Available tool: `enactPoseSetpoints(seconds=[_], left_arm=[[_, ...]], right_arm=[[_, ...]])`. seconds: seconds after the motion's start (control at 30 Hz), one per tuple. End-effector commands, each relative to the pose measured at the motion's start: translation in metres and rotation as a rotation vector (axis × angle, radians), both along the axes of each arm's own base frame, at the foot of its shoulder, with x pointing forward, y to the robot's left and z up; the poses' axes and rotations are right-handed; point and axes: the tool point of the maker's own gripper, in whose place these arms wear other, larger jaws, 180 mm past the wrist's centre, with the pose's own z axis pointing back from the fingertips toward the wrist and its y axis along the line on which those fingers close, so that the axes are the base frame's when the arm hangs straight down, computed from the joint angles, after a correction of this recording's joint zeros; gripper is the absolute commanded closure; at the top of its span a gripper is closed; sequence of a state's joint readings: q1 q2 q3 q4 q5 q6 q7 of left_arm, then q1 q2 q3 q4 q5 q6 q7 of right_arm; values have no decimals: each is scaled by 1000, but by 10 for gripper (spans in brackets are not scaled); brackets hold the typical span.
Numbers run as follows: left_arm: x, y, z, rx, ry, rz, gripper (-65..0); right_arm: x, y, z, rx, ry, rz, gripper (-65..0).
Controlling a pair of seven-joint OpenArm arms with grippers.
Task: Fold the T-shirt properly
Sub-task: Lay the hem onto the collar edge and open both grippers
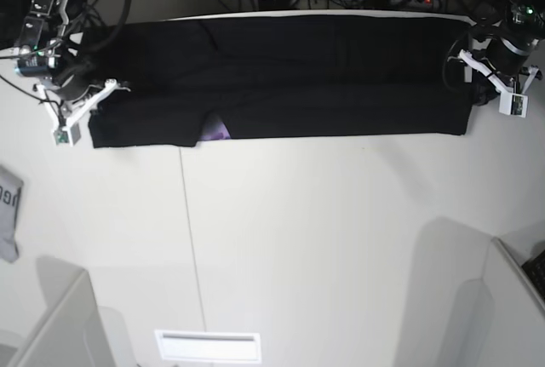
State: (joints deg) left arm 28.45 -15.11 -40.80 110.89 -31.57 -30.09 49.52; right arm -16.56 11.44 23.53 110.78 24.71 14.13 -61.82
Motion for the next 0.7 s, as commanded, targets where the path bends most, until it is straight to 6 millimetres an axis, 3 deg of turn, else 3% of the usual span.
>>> enactPoseSetpoints(seconds=[0.0,0.33,0.67], left_arm=[[4,1,10,16,-32,-16,0],[-15,1,0,18,23,-17,0],[-18,0,-2,18,33,-15,0]], right_arm=[[6,-3,15,-25,-55,13,0],[-22,-23,15,-20,-29,-57,0],[-41,-11,0,97,15,-71,0]])
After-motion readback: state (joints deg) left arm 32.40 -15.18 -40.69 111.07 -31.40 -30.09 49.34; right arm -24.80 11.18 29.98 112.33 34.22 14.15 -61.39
